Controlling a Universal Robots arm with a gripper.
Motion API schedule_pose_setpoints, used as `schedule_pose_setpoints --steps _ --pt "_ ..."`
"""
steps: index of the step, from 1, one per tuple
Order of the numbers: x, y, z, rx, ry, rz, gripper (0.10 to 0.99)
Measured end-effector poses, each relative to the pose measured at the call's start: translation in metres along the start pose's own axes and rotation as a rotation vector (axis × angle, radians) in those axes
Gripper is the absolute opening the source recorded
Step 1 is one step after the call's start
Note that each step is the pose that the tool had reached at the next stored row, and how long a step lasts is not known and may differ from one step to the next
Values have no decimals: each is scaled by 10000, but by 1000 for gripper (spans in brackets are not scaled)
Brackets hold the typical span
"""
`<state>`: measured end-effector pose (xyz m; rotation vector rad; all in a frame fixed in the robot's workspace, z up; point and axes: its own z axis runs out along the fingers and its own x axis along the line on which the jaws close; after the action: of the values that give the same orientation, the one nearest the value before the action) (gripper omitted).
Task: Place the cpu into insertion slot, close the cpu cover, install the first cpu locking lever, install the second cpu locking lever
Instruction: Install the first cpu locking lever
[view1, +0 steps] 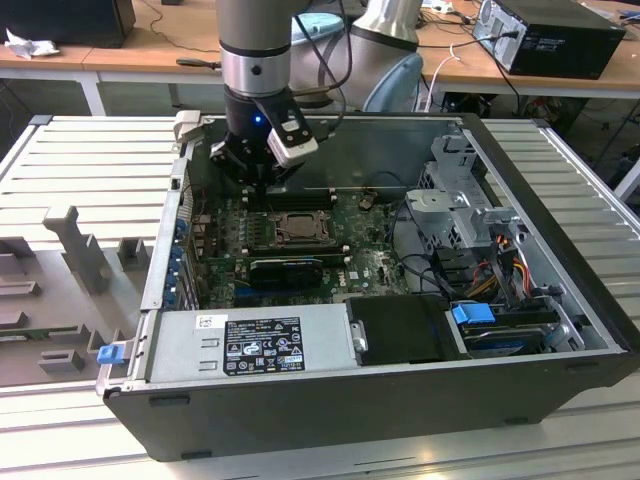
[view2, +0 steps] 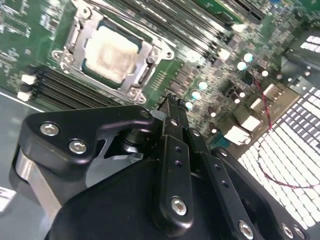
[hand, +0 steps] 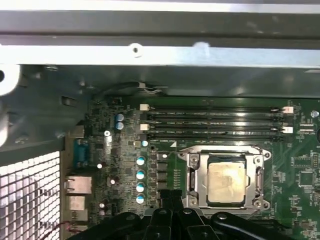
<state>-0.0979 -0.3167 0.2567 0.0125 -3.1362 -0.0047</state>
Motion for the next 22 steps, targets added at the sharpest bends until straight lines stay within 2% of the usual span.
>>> schedule_pose_setpoints --steps 3,6,9,11,15,19,22 --pt "61 10 0 -4 0 3 106" --pt "97 62 1 -5 0 5 106" --pt "114 125 1 -5 0 10 106" --pt "113 211 2 -6 -1 9 106" --pt "111 303 1 -4 0 9 106" --pt "49 324 1 -6 12 9 106" --pt "-36 327 2 -7 40 11 106"
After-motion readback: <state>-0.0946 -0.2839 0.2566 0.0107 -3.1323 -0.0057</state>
